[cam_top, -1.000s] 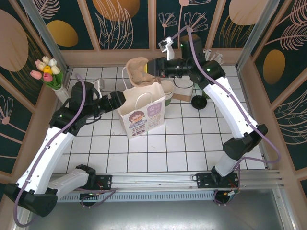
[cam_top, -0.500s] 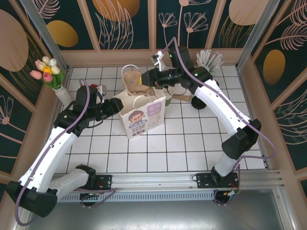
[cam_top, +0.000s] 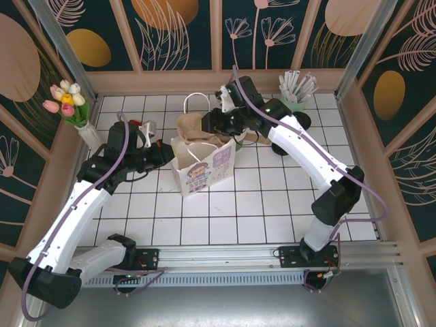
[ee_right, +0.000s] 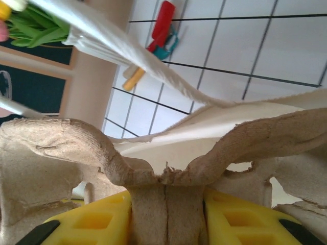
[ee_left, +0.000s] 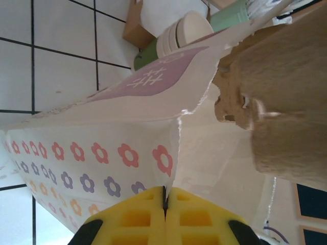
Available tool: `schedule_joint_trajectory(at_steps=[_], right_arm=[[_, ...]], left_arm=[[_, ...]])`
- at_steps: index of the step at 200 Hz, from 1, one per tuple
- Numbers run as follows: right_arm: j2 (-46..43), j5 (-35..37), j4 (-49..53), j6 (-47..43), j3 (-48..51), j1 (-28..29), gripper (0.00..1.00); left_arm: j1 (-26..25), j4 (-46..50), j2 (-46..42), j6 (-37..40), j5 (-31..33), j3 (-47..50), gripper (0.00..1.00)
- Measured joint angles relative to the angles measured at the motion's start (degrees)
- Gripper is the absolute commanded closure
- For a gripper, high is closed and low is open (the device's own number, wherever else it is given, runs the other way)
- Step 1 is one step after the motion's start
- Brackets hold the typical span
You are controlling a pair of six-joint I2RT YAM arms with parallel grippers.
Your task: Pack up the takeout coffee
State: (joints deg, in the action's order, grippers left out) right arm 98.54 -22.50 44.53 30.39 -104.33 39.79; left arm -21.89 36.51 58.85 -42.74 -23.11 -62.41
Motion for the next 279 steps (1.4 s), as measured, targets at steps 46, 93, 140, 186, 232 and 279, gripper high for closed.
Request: schedule_joint_trajectory(at_steps=[46,93,140,186,232,279], right_arm=[[-0.02,4.96,6.45,-0.48,0.26,0.9,0.65],[-1.11,9.27,10.14,-0.7,1.84,2.71,0.65],[-1.42,12.9,10.51,-0.59,3.04,4.92,0.65],[-1.11,14.82,12.94,-1.38,3.04,7.34,0.65],[-4.37,15.39,11.87,-3.5,5.9,7.23,0.65],[-10.03,14.95,9.14,-5.62,11.82,5.38,0.65]], left_arm=[[0.0,-0.74,-0.11,-0.66,-3.76,0.2,0.98],[0.0,-3.21,-1.6,-1.88,-8.17,1.9,0.93],[0.0,-6.38,-2.64,-3.3,-11.61,6.05,0.88],[0.0,-7.43,-3.19,-4.33,-10.27,8.63,0.83],[0.0,-8.74,-2.01,-5.79,-7.98,8.9,0.83],[0.0,-9.31,-2.01,-6.86,-6.19,8.92,0.78]])
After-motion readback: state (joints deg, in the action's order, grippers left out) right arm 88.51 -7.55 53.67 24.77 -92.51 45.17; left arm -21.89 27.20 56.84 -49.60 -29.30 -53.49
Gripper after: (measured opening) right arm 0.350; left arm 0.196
